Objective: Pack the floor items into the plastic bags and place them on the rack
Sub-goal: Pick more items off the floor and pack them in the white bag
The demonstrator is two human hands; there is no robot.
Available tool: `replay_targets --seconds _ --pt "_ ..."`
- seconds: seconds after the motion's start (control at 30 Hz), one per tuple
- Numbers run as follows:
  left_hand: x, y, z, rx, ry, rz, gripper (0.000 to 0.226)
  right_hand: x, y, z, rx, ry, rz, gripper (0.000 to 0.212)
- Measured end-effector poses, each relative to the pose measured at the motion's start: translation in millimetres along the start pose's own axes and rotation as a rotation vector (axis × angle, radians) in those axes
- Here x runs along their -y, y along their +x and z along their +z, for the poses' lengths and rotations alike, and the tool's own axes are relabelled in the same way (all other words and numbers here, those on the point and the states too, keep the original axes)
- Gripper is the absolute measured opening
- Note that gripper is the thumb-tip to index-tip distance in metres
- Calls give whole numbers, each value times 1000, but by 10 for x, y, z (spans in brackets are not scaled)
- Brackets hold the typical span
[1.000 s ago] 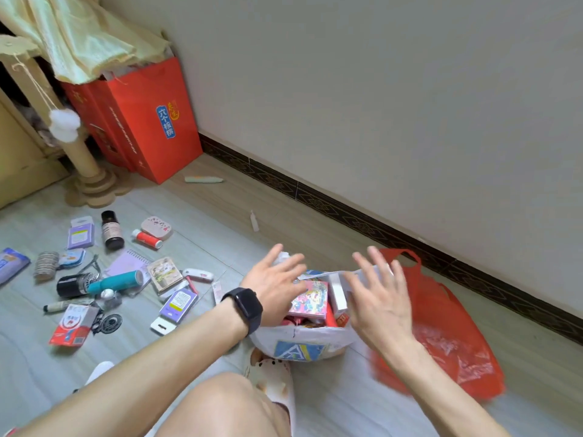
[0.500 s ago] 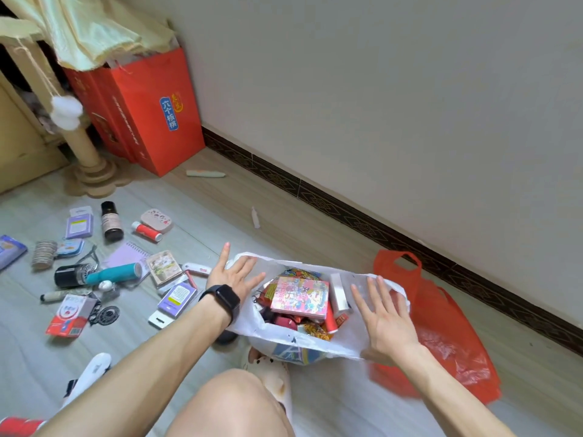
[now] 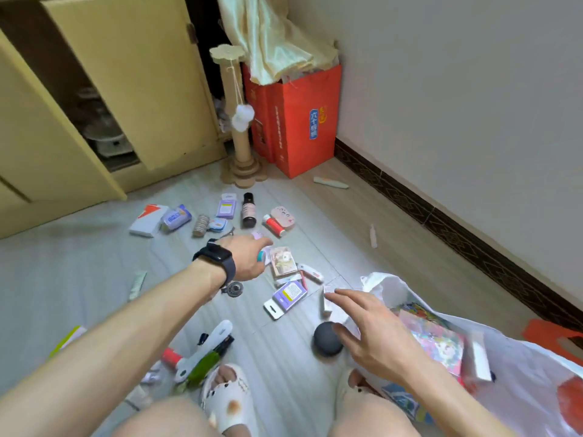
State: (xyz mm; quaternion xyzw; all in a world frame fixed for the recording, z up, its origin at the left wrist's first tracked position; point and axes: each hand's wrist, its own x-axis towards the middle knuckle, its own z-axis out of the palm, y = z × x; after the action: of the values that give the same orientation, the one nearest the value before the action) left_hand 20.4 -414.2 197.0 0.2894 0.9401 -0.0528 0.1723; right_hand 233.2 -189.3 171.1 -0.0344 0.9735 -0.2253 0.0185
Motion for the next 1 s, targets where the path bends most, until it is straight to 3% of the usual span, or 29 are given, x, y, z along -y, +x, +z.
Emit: replay_targets --seconds 0.17,0.33,0.53,0.73,0.83,0.9,1.0 --pt "770 -341 1073 204 -150 -263 65 43 585 766 299 -81 45 65" --pt "984 -468 1979 357 -293 -430 73 -146 1116 1412 593 -200 292 80" --pt "1005 -320 2520 349 -438 -468 67 -480 1617 1802 467 -150 690 87" --pt "931 -111 2731 313 -464 -423 47 -536 1580 2148 382 -74 732 61" --pt "957 19 2701 202 -491 -467 39 -492 1637 2192 196 91 758 34" --pt "1014 101 2587 107 -570 -491 40 -427 1687 2117 117 222 775 39" --pt "1071 214 2261 -39 -745 -513 34 -165 1678 1807 87 644 743 42"
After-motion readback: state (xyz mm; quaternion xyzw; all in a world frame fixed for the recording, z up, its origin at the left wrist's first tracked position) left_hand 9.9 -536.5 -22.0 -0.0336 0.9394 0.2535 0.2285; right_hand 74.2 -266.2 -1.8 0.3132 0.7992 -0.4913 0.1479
